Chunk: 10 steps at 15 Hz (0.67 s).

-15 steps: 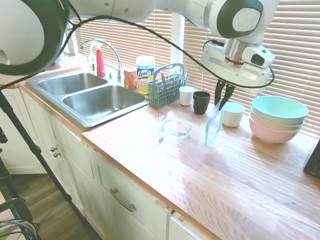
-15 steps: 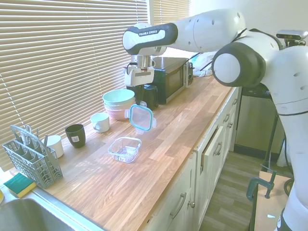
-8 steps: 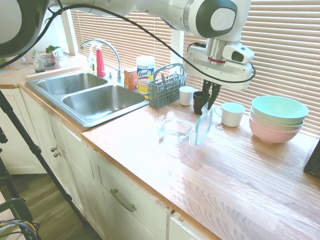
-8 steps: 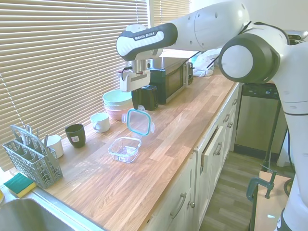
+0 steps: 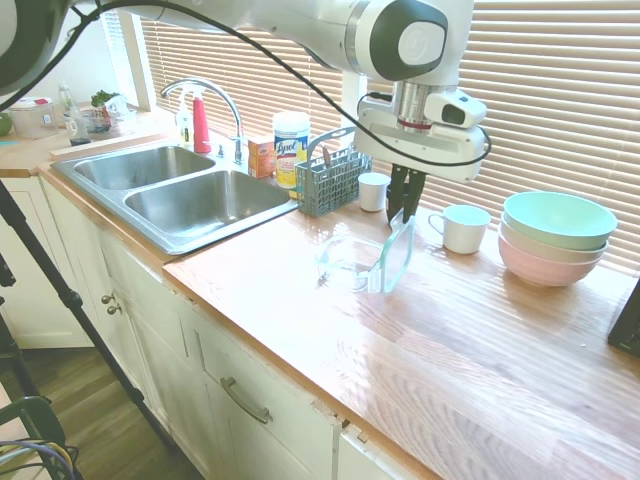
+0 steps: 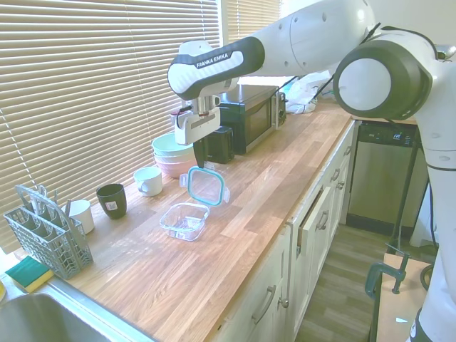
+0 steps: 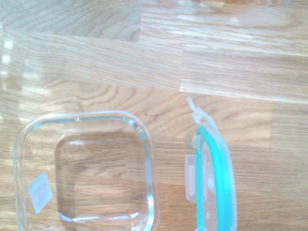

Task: Cover the lid of the food container

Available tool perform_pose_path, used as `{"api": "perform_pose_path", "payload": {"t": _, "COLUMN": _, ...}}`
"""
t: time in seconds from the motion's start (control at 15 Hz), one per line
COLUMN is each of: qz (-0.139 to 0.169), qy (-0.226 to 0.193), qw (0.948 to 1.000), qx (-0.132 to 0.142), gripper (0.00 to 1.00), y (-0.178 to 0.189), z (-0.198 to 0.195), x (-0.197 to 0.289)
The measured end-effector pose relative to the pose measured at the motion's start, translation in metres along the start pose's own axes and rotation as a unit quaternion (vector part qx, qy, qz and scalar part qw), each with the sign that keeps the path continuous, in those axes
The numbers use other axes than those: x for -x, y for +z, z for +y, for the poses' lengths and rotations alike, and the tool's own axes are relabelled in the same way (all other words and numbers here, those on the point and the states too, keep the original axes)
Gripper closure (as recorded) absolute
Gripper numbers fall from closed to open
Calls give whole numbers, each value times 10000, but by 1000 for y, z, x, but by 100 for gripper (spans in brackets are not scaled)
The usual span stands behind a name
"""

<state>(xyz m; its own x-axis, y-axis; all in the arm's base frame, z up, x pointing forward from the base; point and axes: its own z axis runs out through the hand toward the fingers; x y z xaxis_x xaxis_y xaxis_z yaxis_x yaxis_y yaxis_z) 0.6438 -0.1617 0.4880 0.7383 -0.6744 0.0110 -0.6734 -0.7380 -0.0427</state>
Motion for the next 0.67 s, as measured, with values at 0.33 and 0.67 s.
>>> {"api": "perform_pose_path", "payload": {"t": 0.33, "qz": 44, "qy": 5, "qw": 10000, "qx": 12, "gripper": 100, "y": -2, "z": -6, "x": 9}}
{"api": "perform_pose_path", "payload": {"t": 0.67, "qz": 54, "qy": -3, "qw": 10000, "qx": 9, "gripper": 100, "y": -3, "z": -10, "x": 11}}
